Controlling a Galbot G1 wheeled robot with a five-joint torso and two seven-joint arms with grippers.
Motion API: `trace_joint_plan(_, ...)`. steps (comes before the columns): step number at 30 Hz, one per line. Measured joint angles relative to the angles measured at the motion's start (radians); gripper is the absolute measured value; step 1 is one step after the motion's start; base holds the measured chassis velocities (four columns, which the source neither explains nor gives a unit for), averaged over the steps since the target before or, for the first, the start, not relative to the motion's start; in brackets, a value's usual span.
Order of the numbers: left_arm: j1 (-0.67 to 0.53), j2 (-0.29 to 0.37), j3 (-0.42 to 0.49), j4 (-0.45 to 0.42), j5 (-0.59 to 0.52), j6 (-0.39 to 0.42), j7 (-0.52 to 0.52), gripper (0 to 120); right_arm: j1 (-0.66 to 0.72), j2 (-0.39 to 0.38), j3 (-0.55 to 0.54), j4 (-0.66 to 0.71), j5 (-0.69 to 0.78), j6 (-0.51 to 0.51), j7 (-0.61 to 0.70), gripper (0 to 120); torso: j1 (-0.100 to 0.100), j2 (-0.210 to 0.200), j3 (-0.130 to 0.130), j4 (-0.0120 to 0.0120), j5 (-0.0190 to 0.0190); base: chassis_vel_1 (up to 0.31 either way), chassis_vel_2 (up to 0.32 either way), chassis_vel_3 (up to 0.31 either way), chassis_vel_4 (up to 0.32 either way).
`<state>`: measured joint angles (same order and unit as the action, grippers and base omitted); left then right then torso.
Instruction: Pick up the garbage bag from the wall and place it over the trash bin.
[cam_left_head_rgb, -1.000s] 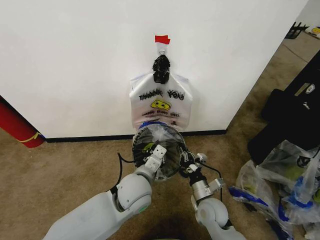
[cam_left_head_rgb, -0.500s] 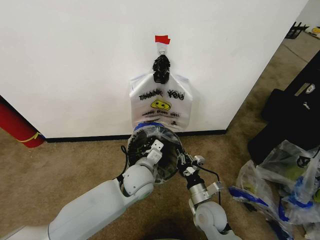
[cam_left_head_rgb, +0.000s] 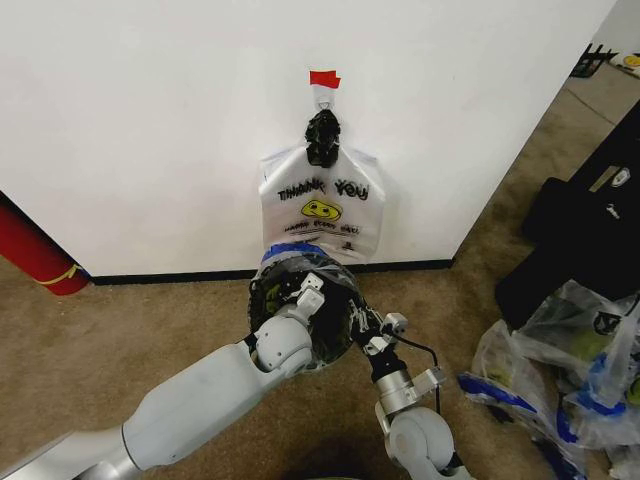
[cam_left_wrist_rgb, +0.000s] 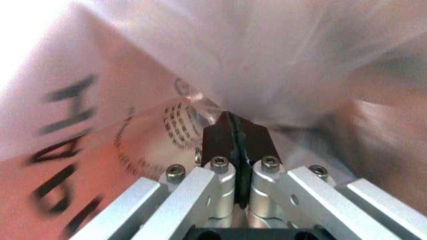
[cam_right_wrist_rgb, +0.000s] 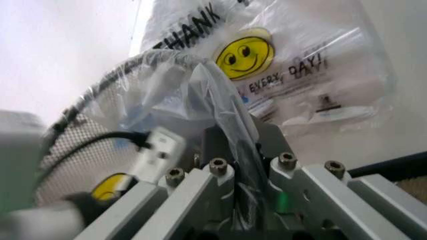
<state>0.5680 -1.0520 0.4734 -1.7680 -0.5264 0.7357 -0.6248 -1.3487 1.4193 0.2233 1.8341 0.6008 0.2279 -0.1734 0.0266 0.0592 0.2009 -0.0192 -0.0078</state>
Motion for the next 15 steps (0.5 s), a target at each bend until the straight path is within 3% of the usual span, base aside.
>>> trace_joint_plan(8,0.010,0.039,0.007,-0.104,-0.080,0.000,-0.007,0,0.055,0.024,0.008,-0.098,-0.091,0.056,-0.009,0,0.000,0.000,0.000,0.0000,-0.0001,0.000,0.000,0.000,0.000)
trace_joint_plan(15,0.038,0.067,-0.012,-0.130,-0.206,0.000,-0.043,0,0.080,0.040,0.008,-0.140,-0.189,0.132,-0.055,0,0.000,0.000,0.000,0.0001,-0.0003,0.000,0.000,0.000,0.000)
